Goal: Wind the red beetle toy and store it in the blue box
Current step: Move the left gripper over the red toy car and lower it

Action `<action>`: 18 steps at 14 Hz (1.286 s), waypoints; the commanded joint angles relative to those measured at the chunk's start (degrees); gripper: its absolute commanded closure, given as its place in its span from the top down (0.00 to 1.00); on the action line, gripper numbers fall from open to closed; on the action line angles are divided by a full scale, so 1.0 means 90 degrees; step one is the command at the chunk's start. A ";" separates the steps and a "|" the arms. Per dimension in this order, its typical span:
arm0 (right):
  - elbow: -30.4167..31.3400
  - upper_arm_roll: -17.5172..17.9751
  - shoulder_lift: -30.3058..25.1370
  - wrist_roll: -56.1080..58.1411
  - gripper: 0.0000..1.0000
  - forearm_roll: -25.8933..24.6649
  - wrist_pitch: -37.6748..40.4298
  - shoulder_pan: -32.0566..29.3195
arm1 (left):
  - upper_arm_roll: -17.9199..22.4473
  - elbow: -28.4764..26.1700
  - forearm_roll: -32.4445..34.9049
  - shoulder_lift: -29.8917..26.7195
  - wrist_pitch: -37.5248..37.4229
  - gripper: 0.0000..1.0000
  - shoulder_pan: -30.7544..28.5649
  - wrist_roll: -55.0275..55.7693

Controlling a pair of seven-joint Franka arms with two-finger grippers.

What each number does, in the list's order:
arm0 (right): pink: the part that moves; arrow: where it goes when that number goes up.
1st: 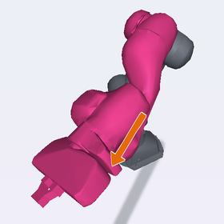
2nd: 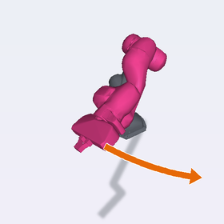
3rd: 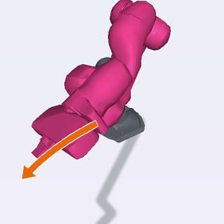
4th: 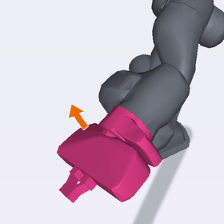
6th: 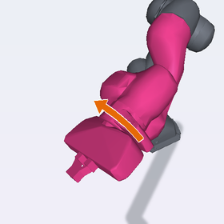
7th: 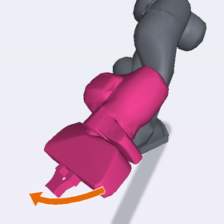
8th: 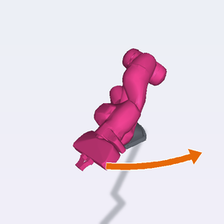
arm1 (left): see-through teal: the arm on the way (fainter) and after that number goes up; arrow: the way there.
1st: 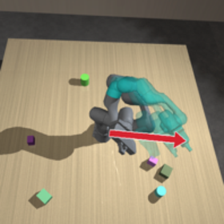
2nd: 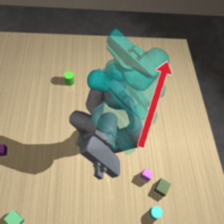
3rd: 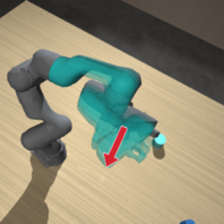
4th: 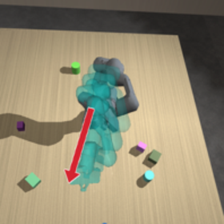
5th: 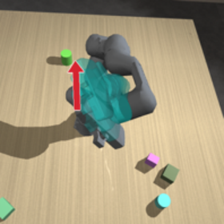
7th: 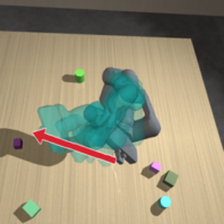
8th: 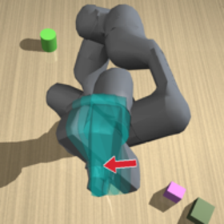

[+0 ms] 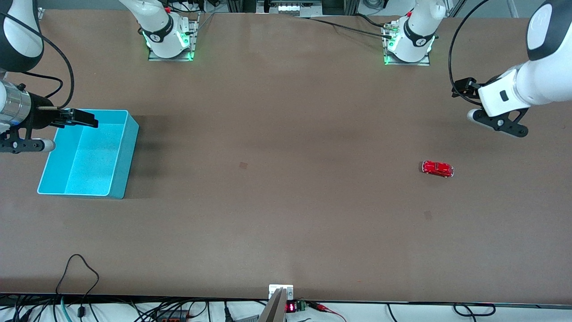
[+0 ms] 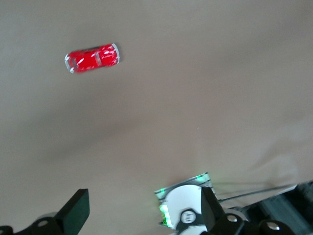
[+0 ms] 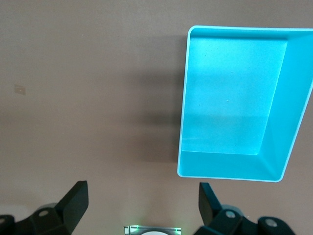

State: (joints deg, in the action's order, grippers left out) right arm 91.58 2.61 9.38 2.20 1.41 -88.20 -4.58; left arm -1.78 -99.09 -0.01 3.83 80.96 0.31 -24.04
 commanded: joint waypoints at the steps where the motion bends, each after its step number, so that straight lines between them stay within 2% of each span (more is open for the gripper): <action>1: -0.0029 0.0043 -0.0027 0.0039 1.00 0.0039 0.0094 -0.0009 | -0.0008 -0.0374 0.0020 0.0237 0.0765 1.00 -0.0384 -0.1532; 4: -0.0038 0.0043 -0.0027 0.0078 1.00 0.0068 0.0094 -0.0019 | 0.0002 -0.0883 0.0147 0.0773 0.2365 1.00 -0.0649 -0.3396; 7: -0.0038 0.0052 -0.0027 0.0068 1.00 0.0088 0.0084 -0.0019 | 0.0002 -0.1128 0.0371 0.1369 0.3841 1.00 -0.0660 -0.5292; 13: -0.0029 0.0062 0.0022 0.0078 1.00 0.0097 0.0103 -0.0019 | -0.0008 -0.2835 0.0548 0.1459 0.6859 1.00 -0.0698 -0.7114; 15: -0.0029 0.0072 0.0022 0.0068 1.00 0.0097 0.0103 -0.0009 | -0.0008 -0.2935 0.0548 0.1721 0.7282 1.00 -0.0699 -0.7153; 18: -0.0038 0.0082 0.0022 0.0068 1.00 0.0097 0.0113 -0.0009 | -0.0008 -0.3052 0.0548 0.1811 0.7332 0.96 -0.0708 -0.7212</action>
State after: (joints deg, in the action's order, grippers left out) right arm 91.54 3.00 9.59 2.33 1.42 -88.05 -4.46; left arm -1.70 -125.83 4.18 20.18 146.25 -5.65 -87.44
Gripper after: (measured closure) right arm 0.000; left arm 0.031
